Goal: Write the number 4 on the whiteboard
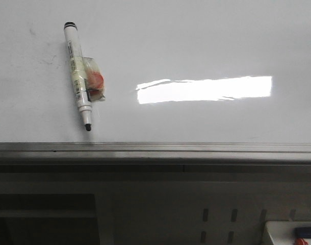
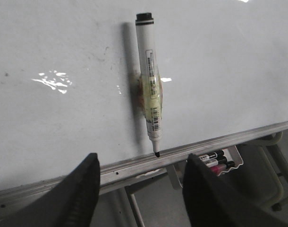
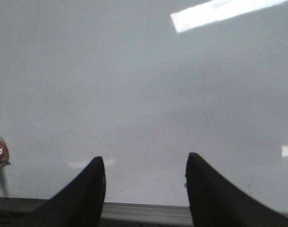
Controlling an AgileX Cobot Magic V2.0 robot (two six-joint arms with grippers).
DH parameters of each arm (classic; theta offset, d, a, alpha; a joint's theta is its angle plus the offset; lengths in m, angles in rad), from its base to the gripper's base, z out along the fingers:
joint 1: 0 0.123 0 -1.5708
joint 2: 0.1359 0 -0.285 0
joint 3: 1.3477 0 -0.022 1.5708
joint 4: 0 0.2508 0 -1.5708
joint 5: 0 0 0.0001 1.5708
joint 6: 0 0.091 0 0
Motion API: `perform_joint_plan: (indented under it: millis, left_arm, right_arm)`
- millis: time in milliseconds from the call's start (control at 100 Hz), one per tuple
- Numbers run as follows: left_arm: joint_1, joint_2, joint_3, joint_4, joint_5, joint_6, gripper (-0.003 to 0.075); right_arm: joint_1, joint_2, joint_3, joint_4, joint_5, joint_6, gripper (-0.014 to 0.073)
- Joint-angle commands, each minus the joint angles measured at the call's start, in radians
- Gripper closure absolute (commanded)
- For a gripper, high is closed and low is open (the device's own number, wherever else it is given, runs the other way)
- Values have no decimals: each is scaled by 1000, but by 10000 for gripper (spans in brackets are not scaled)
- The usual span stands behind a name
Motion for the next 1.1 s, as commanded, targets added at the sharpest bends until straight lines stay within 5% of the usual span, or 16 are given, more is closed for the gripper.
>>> perform_joint_plan:
  millis: [0,370,830,950,1050,1090]
  left_arm:
    - [-61,76,-48,-77,-42,22,375]
    - [-357,328,-140,-95,-365,-14,375]
    - [-379,513,-147,-159,-463,-15,381]
    - [-379,529,-147,-159,-468,-15,500]
    - [-379,526,-147,-159,-470,-15,736]
    - [-379,523,-147,-159,-473,-11,738]
  right_arm:
    - [16,36,-36,-4,-87,-17,245]
    - [24,58,-38,-4,-105,-19,245]
    - [24,58,-38,-4,-105,-19,246]
    - [24,58,-38,-4,-112,-19,246]
    - [24,58,-40,-4,-122,-19,246]
    - [24,58,-48,-4,-122,-21,246]
